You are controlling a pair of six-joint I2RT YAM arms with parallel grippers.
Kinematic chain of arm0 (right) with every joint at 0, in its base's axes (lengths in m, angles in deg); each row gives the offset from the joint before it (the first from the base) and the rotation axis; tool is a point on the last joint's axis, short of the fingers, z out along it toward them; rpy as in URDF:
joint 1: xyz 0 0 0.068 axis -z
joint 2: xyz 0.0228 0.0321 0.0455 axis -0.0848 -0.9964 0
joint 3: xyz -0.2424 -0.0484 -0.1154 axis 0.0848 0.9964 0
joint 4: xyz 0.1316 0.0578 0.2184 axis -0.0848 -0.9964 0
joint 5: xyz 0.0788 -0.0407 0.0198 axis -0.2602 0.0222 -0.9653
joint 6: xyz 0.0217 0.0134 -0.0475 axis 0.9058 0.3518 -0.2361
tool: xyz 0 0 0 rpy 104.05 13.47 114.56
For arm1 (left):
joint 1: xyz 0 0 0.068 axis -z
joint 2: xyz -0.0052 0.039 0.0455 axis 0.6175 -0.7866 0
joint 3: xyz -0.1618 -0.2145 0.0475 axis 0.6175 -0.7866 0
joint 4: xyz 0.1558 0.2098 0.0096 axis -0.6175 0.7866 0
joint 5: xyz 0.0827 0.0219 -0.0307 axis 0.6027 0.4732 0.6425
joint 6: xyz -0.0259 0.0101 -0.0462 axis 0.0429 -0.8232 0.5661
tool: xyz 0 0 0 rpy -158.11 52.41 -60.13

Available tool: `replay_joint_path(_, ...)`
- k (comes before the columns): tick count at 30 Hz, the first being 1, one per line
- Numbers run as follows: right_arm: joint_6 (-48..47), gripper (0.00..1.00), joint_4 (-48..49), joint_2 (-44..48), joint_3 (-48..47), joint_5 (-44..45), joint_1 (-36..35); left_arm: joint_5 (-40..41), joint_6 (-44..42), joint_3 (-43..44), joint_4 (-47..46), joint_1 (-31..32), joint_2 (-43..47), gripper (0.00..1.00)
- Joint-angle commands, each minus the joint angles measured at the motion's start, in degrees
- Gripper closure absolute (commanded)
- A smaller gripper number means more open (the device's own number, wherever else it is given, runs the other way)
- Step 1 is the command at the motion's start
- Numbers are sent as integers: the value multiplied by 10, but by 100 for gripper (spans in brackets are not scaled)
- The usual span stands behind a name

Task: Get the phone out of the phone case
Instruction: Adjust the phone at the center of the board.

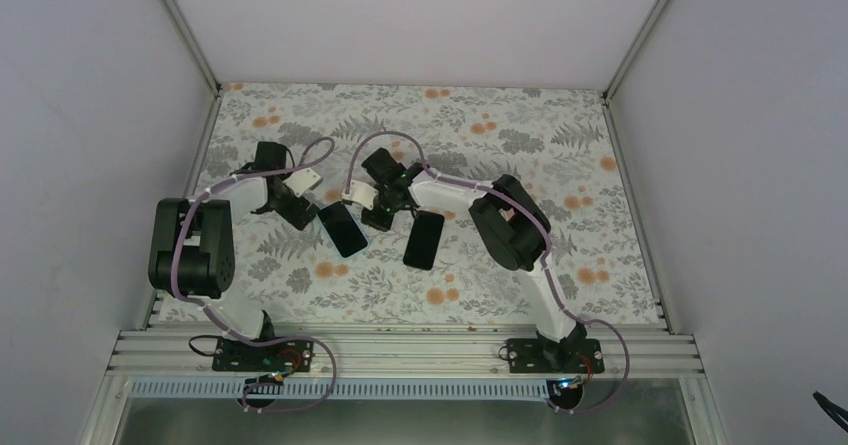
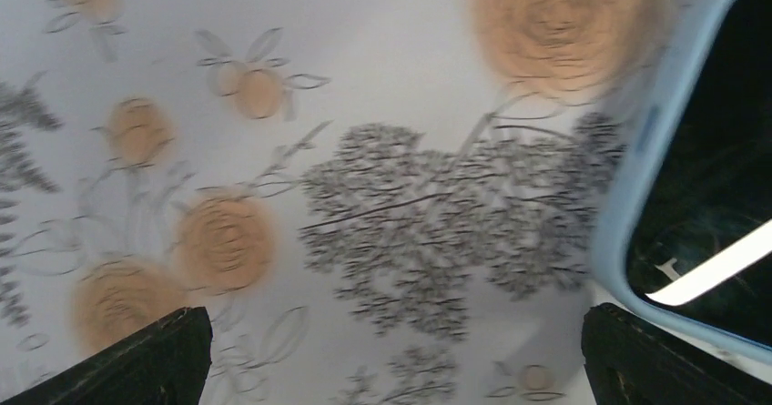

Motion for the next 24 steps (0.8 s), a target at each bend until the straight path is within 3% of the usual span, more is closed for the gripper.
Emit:
replay_joint_path(1, -15, 97, -23, -24, -8, -4, -18, -49, 6, -8, 52, 9, 4, 0)
replay_joint_path(5, -27, 97, -38, -6, 10, -8, -35, -81, 24, 20, 54, 13, -24, 0)
replay_joint_path(17, -37, 97, -51, 66, 124, -21, -56, -86, 38, 83, 56, 124, -127, 0)
replay_joint_path(24, -25, 96, -36, 59, 120, -31, -80, -164, 16, 135, 104, 142, -156, 0)
